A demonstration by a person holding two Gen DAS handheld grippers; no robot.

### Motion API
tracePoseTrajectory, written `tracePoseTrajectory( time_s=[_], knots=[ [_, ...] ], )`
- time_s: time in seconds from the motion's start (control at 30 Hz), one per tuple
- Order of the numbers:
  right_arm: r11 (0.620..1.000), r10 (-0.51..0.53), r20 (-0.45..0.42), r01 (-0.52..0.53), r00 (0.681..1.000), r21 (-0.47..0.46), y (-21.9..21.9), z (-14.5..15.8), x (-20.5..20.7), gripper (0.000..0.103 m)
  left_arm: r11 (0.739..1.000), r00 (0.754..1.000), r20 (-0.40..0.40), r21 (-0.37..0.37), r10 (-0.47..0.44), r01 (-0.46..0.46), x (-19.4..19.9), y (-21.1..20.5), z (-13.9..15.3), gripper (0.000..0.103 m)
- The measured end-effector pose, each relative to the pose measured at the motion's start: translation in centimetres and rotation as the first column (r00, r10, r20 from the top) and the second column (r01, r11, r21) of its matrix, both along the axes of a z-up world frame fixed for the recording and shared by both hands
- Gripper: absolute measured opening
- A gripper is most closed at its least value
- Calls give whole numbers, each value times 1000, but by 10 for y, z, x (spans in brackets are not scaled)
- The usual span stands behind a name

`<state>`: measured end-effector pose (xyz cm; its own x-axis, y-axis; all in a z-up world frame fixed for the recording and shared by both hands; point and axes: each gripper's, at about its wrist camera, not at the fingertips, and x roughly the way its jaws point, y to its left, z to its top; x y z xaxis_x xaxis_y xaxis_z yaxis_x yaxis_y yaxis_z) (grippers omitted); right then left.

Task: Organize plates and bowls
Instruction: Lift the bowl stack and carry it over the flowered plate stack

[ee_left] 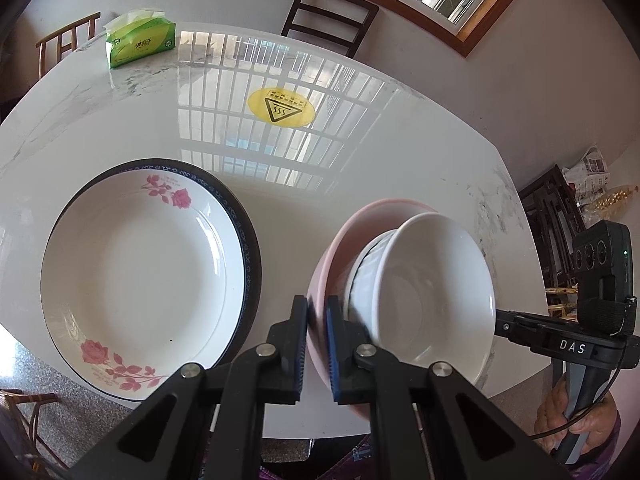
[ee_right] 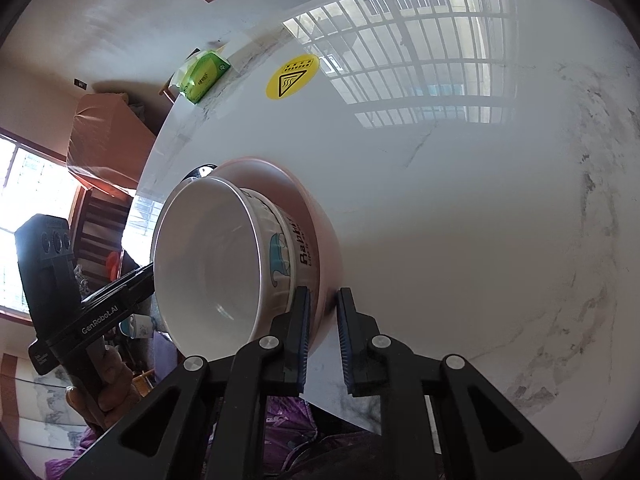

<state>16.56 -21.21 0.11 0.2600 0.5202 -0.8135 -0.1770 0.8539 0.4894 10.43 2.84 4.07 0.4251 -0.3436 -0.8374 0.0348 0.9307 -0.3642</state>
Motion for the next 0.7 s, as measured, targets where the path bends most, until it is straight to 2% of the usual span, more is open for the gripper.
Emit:
tracePoseTrajectory(
  time_s=[0.3, 0.7],
  knots=[
    [999, 30, 30, -31, 999, 23, 20, 17, 4, 16, 998, 998, 34, 6, 56, -56, -5, 28, 19, 7],
    [992, 104, 66, -108, 992, 58, 79, 37, 18, 17, 985, 983, 62, 17, 173, -175, -20, 91, 33, 5]
  ],
)
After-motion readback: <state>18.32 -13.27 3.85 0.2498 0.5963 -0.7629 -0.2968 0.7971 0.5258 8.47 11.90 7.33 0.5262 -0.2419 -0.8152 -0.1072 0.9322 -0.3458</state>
